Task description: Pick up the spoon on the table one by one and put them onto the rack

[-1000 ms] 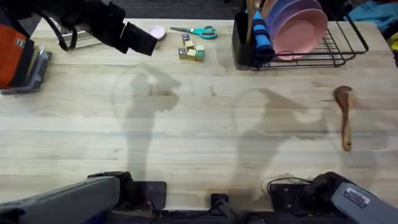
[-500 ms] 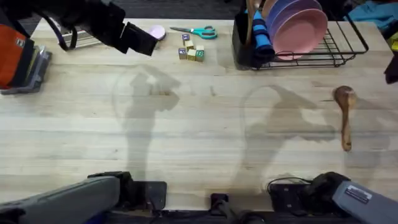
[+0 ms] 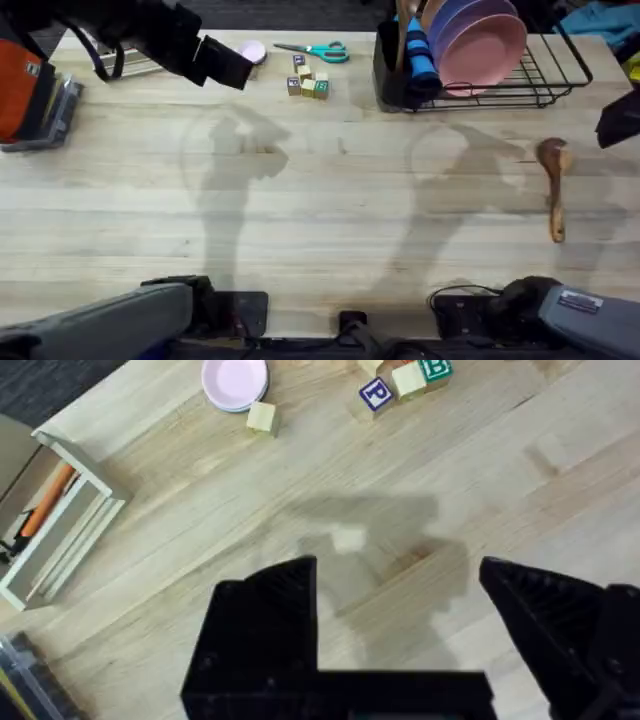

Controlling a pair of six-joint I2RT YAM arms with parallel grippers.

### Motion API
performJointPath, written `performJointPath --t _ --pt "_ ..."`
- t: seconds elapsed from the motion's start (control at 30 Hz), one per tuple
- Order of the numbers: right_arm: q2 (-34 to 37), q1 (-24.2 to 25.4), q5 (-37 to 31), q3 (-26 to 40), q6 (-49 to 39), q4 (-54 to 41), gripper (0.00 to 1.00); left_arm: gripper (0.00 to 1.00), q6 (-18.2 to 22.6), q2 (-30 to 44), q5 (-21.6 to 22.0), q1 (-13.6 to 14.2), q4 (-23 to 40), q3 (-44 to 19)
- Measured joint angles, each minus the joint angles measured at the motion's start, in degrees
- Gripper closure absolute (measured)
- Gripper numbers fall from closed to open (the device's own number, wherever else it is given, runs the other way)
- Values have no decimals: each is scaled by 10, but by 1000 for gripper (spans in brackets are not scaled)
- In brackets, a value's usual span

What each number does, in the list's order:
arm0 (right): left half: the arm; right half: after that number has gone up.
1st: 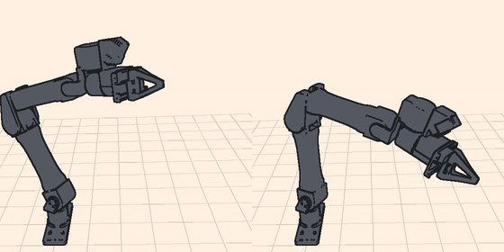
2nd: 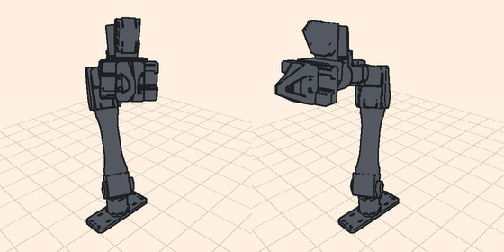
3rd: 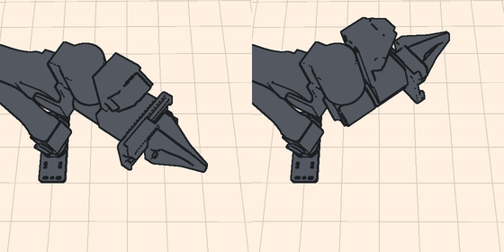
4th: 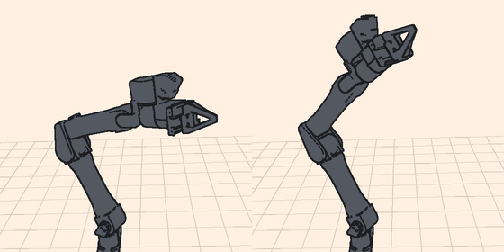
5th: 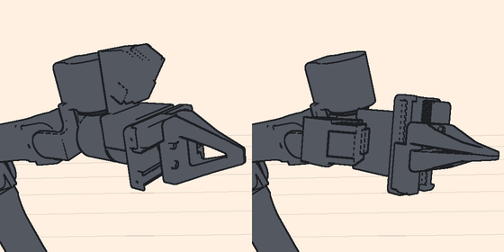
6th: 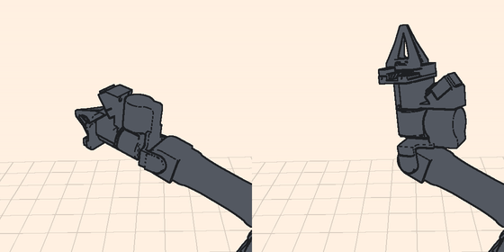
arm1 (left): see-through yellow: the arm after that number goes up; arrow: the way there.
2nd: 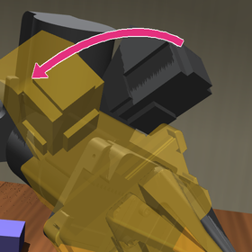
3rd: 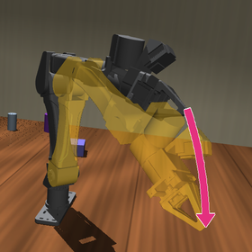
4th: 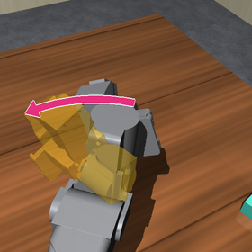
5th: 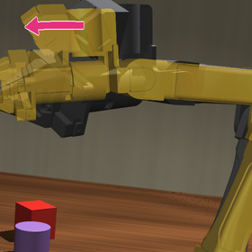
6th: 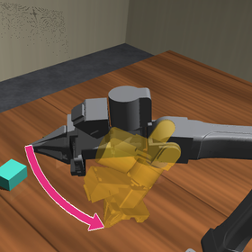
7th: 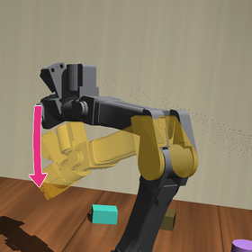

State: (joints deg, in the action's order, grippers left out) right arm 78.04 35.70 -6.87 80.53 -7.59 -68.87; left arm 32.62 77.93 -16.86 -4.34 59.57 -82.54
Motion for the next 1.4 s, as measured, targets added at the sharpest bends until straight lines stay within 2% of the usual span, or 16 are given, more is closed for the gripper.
performJointPath --t 0.17,0.57,0.77,1.07,1.4 --pt "4 1 0 -17 -2 54 4 7 0 0 0 0 0 0" --pt "4 2 0 -190 -2 195 4 7 0 0 0 0 0 0" --pt "4 2 0 -252 -2 258 4 7 0 0 0 0 0 0" --pt "7 2 0 -260 -2 304 4 7 0 0 0 0 0 0" --pt "62 2 0 -260 -2 315 5 7 0 0 0 0 0 0"
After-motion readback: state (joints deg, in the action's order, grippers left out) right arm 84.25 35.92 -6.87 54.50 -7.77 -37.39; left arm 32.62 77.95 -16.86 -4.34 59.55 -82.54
